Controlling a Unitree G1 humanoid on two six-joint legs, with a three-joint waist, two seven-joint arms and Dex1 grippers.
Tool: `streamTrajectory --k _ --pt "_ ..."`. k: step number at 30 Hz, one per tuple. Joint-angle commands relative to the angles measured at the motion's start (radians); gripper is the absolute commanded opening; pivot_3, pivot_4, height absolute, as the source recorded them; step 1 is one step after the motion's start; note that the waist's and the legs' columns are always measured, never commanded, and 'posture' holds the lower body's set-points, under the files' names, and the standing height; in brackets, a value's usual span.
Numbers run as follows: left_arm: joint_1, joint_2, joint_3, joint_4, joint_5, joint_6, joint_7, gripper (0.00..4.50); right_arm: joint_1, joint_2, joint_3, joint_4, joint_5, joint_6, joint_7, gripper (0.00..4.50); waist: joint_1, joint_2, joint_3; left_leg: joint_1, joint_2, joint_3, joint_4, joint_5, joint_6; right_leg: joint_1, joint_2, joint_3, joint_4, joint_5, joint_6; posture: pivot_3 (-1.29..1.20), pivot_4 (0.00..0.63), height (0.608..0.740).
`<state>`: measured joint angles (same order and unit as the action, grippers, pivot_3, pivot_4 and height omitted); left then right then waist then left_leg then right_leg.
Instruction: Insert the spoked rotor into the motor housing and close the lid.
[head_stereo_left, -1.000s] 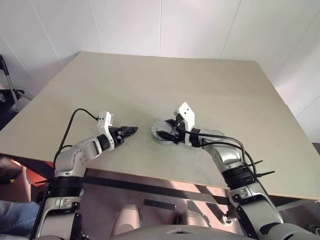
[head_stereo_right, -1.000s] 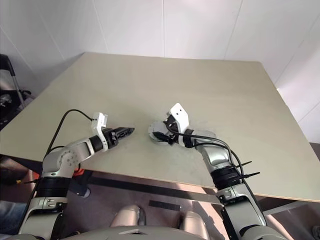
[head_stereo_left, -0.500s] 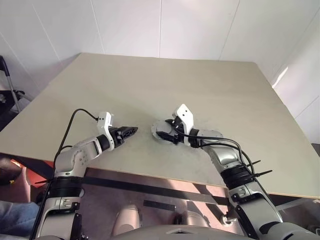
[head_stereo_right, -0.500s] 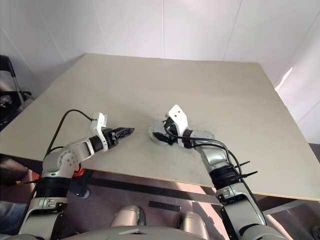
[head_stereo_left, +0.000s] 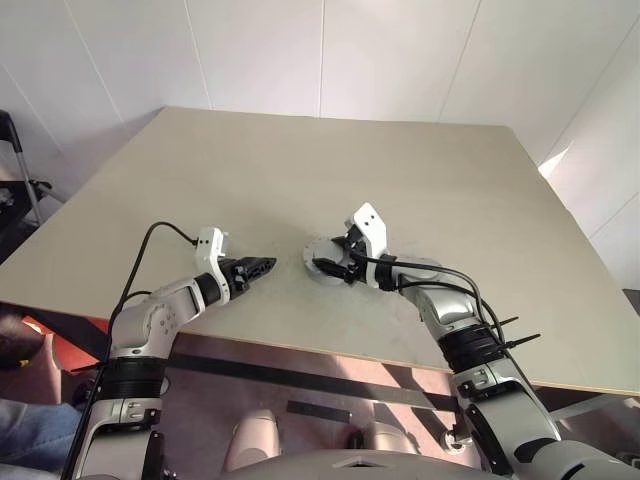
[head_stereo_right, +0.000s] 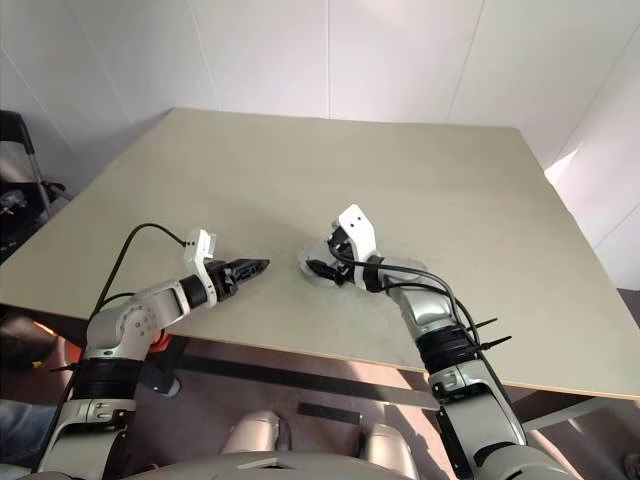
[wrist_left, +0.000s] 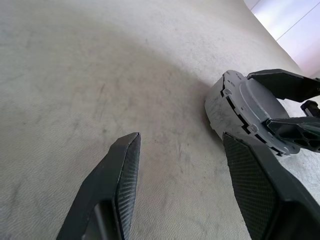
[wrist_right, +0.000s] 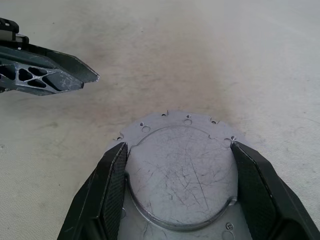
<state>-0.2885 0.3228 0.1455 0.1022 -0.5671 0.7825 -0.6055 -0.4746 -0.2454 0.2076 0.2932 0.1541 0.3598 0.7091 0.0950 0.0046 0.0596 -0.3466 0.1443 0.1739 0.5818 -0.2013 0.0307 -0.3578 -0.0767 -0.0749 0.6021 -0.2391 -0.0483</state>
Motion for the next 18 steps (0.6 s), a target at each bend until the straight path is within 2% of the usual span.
streamTrajectory --k 1,7,18 --pt "-0.004 0.003 0.004 -0.04 -0.007 -0.009 -0.001 2.77 0.013 -0.017 -0.027 0.035 -0.02 0.015 -0.035 3.17 0.0 0.0 0.0 0.0 0.0 0.0 0.0 0.0 0.0 0.0 0.0 0.0 0.0 0.0 0.0 0.0 0.0 0.74" --pt "-0.006 0.003 0.002 -0.038 -0.005 -0.009 -0.001 2.77 0.045 -0.017 -0.054 -0.06 0.034 -0.061 0.013 3.17 0.001 -0.002 0.001 -0.002 0.0 0.0 -0.001 0.0 0.0 -0.001 0.0 0.0 -0.001 0.0 0.0 0.0 0.0 0.74" --pt "-0.011 0.004 -0.004 -0.028 0.0 -0.012 -0.002 2.77 0.045 -0.002 -0.087 -0.055 0.056 -0.141 -0.007 3.17 0.001 -0.002 0.001 -0.015 0.0 0.001 -0.004 -0.001 0.001 -0.013 0.0 0.0 0.0 0.003 -0.009 0.0 0.0 0.74"
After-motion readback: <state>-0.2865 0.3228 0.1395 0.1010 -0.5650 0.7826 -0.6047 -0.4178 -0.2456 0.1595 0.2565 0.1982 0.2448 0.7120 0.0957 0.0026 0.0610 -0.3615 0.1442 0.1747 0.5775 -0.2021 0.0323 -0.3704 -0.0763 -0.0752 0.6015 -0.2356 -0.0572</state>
